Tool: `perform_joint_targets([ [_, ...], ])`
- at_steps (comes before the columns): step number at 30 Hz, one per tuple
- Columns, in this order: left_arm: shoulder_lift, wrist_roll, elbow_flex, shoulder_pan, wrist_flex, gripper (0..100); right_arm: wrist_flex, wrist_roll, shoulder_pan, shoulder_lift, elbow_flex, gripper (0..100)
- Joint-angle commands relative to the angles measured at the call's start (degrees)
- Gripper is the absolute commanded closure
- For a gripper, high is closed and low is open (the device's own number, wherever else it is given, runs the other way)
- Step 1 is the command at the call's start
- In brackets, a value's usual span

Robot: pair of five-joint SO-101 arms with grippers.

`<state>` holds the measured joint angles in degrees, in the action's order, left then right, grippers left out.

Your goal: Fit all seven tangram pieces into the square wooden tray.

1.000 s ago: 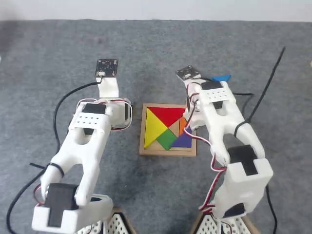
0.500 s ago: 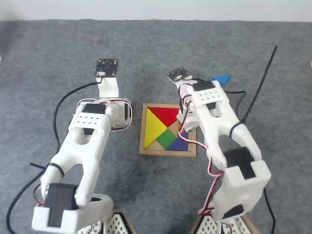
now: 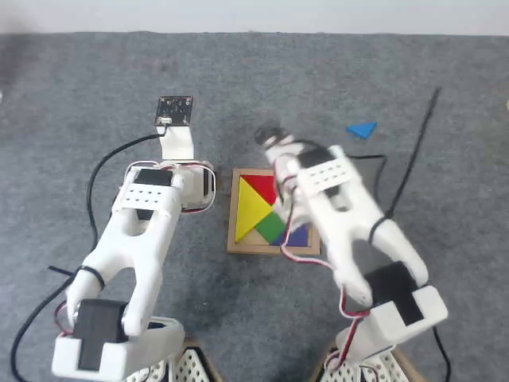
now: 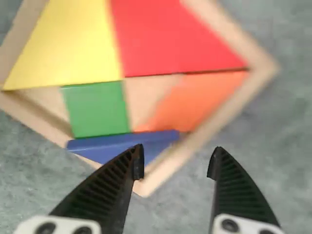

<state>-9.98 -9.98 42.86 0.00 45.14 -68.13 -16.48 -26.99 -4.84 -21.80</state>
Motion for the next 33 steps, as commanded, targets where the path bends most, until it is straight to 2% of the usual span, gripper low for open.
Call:
perform_joint_targets([
  [1,-2.5,0.4,-1.1,-0.2,-1.1,80,3.7,0.5,-2.9,1.0,-1.5,77.9],
  [7,-2.5,0.4,-1.2,-0.2,-1.0,80,3.6,0.4,-3.3,0.6,-1.8,77.9],
  [18,-2.5,0.4,-1.3,-0.3,-0.9,80,3.6,-3.2,4.9,0.8,-4.5,77.9],
  [22,-2.5,0.4,-1.3,-0.3,-1.0,80,3.6,-4.4,5.3,1.4,-4.4,77.9],
  [27,-2.4,0.4,-1.2,-0.3,-1.1,80,3.5,-4.4,7.9,7.2,0.4,77.9],
  [33,-2.4,0.4,-1.3,-0.3,-1.1,80,-7.0,-6.0,7.8,9.9,2.3,77.9],
])
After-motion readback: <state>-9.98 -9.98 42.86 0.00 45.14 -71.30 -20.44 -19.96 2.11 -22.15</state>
